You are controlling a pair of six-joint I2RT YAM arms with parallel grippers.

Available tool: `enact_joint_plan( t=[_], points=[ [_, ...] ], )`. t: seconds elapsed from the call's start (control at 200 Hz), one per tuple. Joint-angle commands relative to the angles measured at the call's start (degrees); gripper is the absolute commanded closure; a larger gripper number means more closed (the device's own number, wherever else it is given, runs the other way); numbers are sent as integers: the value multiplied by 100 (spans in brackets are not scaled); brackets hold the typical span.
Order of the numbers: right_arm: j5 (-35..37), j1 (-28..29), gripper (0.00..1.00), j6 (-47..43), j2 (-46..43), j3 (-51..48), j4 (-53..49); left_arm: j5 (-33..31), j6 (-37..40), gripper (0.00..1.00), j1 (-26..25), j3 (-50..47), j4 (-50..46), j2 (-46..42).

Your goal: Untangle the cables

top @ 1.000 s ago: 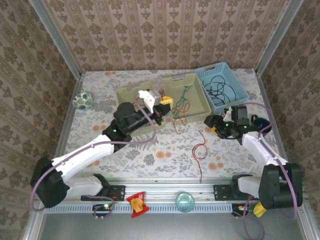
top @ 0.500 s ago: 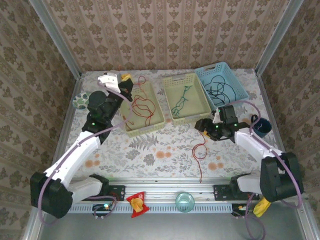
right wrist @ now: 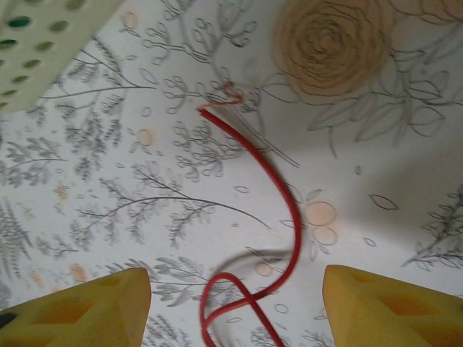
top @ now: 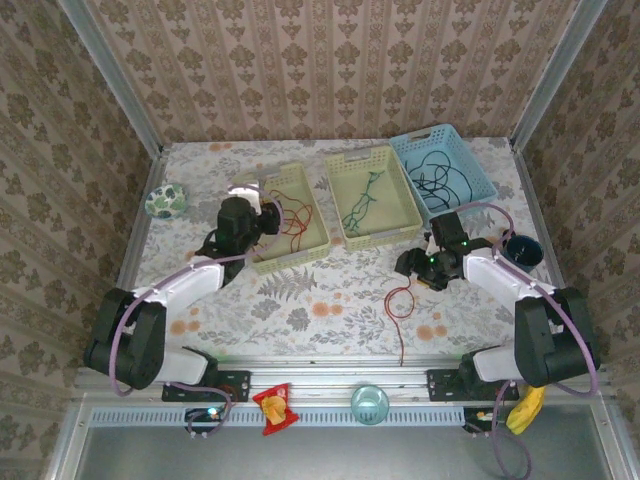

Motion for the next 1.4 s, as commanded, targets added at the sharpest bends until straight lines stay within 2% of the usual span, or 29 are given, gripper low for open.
enact_joint_plan(
  t=[0.0,0.135,0.26,0.355,0.445,0.585,0.645,0.695,0.885,1.055,1.205,1.395],
  points=[
    [298,61,35,-250,293,187,-588,-557,-298,32,-233,-112,-23,-292],
    [280,168,36,-471,560,265,-942,-1539,-275,14,-479,-115,-408,-759],
    [255,285,38,-632,621,180,-1098,-2326,-217,11,-588,18,-1026,-1167],
    [251,320,43,-668,623,150,-1104,-2554,-122,11,-619,10,-1253,-1410],
    [227,337,56,-686,627,177,-1095,-2643,-134,11,-637,-86,-1319,-1586],
    [245,380,88,-685,487,196,-1065,-2677,-301,11,-654,-183,-1521,-1722],
    [247,399,97,-677,324,216,-1042,-2669,-372,11,-676,-236,-1538,-1754],
    [236,430,100,-677,175,267,-1020,-2661,-421,11,-710,-297,-1529,-1785],
    [-132,870,100,-732,-869,817,-730,-2842,-807,11,-821,-528,-1528,-1907],
    [-690,1086,100,-296,-1085,1535,297,-2967,-1001,11,-856,-598,-1788,-2061],
    [-1029,1328,100,230,-252,2479,1450,-3233,-1241,11,-874,-558,-2421,-2361],
    [-1286,1751,100,208,1607,4144,1673,-3497,-1665,11,-881,-672,-3152,-2928]
  ],
)
